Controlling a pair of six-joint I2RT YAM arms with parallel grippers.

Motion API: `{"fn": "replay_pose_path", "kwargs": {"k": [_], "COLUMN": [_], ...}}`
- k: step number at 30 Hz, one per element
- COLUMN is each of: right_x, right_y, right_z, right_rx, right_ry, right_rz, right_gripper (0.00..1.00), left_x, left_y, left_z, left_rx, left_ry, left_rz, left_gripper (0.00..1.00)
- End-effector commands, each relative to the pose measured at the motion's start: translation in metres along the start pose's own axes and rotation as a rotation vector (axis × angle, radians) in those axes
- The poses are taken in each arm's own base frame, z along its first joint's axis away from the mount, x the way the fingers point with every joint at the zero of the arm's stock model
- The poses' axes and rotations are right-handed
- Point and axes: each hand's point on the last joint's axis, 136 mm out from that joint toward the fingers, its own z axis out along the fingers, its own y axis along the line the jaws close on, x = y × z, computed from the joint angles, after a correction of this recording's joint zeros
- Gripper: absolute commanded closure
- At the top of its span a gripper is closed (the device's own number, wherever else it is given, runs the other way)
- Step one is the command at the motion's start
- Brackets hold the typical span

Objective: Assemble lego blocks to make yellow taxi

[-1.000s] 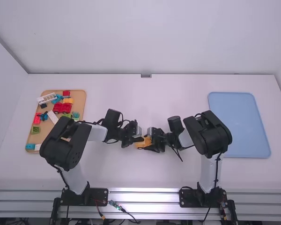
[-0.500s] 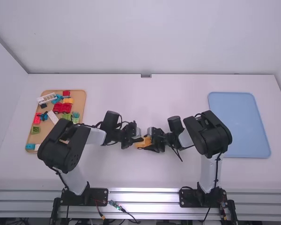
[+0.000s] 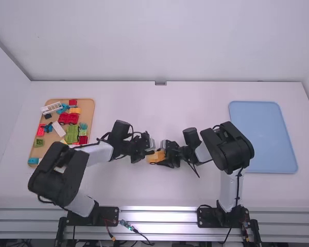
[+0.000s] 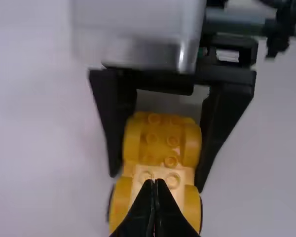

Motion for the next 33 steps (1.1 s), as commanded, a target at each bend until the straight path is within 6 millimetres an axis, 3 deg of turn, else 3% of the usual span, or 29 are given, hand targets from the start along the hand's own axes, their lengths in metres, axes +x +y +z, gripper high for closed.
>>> {"fn": "replay_pose_path", "kwargs": {"k": [1,4,6,9,10,13,19,24,30,33], "right_x": [0.003,0.003,0.003,0.003,0.003,0.005,0.016,0.019,0.035,0.041], "right_y": [-0.001,-0.001,-0.001,-0.001,-0.002,-0.004,-0.012,-0.01,-0.009,-0.015], "right_z": [0.001,0.001,0.001,0.001,0.001,0.001,-0.005,-0.024,-0.058,-0.075], "right_rx": [-0.005,-0.005,-0.004,-0.004,-0.003,0.008,0.048,0.063,0.149,0.232], "right_ry": [-0.001,-0.001,0.0,-0.001,0.0,0.014,0.091,0.209,0.507,0.639], "right_rz": [0.019,0.019,0.019,0.049,0.057,0.082,0.143,0.167,0.198,0.223], "right_gripper": [0.47,0.46,0.44,0.31,0.25,0.11,0.0,0.01,0.01,0.01], "left_x": [-0.038,-0.061,-0.063,-0.062,-0.062,-0.059,-0.051,-0.024,0.001,0.026], "left_y": [0.017,0.041,0.055,0.075,0.08,0.093,0.11,0.119,0.13,0.14], "left_z": [-0.017,-0.042,-0.055,-0.078,-0.084,-0.105,-0.135,-0.161,-0.197,-0.229], "left_rx": [-0.074,-0.21,-0.296,-0.423,-0.457,-0.55,-0.637,-0.675,-0.743,-0.895], "left_ry": [-0.045,-0.041,-0.017,0.009,0.01,-0.001,-0.048,-0.049,0.002,0.078], "left_rz": [0.084,0.041,-0.008,-0.093,-0.117,-0.196,-0.336,-0.495,-0.723,-0.923], "left_gripper": [0.98,0.98,0.88,0.16,0.01,0.01,0.01,0.01,0.01,0.01]}}
